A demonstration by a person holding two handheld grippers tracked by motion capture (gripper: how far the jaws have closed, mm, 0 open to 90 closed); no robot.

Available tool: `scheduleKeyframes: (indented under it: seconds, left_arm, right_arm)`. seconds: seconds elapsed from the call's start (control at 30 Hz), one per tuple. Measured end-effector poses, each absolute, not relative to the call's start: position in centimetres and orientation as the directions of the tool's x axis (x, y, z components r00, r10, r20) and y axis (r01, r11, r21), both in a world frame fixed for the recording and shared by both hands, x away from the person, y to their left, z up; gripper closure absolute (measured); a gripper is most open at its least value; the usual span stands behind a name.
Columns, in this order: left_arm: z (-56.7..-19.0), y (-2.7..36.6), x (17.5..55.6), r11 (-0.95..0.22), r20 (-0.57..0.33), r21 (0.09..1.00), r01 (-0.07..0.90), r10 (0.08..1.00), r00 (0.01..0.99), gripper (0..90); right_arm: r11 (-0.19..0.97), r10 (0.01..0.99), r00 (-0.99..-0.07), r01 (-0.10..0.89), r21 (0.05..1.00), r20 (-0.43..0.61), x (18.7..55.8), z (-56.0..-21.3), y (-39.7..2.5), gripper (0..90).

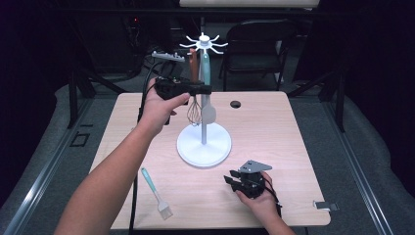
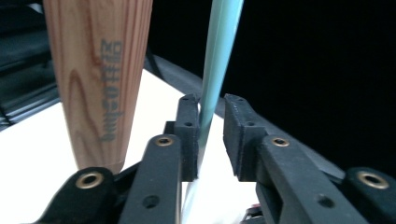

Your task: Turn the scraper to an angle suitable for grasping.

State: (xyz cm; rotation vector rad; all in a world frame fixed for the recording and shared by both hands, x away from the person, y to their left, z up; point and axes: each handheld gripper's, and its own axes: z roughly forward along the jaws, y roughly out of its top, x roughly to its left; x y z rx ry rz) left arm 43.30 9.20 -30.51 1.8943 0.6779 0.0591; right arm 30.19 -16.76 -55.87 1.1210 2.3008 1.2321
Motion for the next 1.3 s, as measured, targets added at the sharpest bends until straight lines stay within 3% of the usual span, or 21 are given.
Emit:
scheduleKeyframes:
  seconds: [0.23, 0.4, 0.77, 0.97, 1.3]
  left_arm:
    - [-30.6, 9.4, 41.9, -0.307, -0.159, 0.875, 0.373, 0.546, 0.822, 56.7]
    - [-31.2, 10.1, 41.2, -0.327, -0.142, 0.868, 0.375, 0.559, 0.817, 55.3]
    - [-35.9, 13.4, 39.1, -0.286, -0.173, 0.86, 0.423, 0.617, 0.768, 54.6]
    - [-38.7, 15.1, 38.1, -0.283, -0.168, 0.851, 0.442, 0.651, 0.74, 54.6]
    - [-42.9, 17.5, 35.7, -0.234, -0.186, 0.859, 0.456, 0.687, 0.702, 54.0]
  right_arm:
    - [0.336, 0.766, -0.64, 0.468, 0.817, 0.052, 30.2, -55.9, -16.9, 55.0]
    - [0.352, 0.774, -0.633, 0.426, 0.834, -0.004, 30.1, -55.8, -16.9, 51.7]
    - [0.327, 0.766, -0.642, 0.444, 0.834, 0.041, 30.2, -55.6, -16.9, 57.2]
    - [0.31, 0.775, -0.63, 0.452, 0.836, 0.053, 30.1, -55.4, -16.7, 52.8]
    - [0.293, 0.784, -0.614, 0.491, 0.821, 0.088, 30.2, -55.4, -16.8, 55.6]
